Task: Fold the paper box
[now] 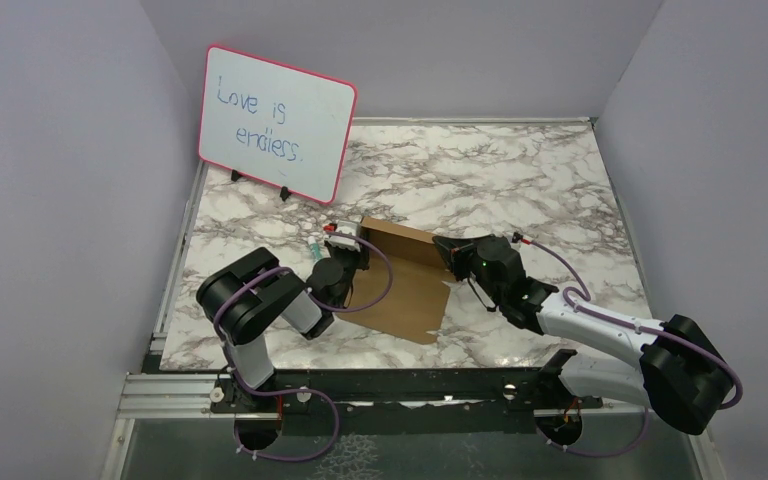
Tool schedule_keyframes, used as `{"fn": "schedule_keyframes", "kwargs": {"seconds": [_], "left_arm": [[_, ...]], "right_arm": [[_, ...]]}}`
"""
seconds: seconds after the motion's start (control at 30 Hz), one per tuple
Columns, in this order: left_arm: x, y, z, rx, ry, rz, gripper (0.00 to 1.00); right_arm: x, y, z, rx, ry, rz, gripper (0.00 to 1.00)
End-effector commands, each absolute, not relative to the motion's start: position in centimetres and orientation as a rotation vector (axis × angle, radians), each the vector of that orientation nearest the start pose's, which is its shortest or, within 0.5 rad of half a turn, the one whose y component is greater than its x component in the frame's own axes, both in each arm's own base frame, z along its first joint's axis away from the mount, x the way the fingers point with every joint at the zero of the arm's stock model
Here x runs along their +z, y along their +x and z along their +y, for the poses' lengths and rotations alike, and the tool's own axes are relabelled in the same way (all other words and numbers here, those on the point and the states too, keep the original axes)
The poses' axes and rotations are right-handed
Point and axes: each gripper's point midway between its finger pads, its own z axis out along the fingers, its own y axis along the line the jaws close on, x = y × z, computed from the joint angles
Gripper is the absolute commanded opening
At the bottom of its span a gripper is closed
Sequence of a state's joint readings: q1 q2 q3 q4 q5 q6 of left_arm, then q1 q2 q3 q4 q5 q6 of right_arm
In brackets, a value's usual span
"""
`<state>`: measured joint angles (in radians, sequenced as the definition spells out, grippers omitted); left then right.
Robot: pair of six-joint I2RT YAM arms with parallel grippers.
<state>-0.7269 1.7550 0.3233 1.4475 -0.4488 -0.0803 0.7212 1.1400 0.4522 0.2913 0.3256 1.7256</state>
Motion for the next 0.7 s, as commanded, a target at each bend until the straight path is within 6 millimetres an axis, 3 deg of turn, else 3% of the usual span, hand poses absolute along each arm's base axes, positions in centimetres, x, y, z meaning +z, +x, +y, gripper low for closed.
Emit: {"fn": "schedule_keyframes", "kwargs": {"seconds": [0.0,0.27,0.67], "left_arm": [[10.0,35.4,-19.4,-0.169,0.090,1.559,0.27],[9.8,35.6,-18.7,0.009,0.029,1.555,0.19],[9.7,35.9,-18.3,0.191,-0.077,1.537,0.19]], "right_arm": [[14.6,29.2,22.8,1.150,1.226,1.802,0.01],[14.6,28.9,23.2,1.159,1.218,1.813,0.01],[14.3,28.4,23.9,1.175,1.214,1.838,0.01]]}}
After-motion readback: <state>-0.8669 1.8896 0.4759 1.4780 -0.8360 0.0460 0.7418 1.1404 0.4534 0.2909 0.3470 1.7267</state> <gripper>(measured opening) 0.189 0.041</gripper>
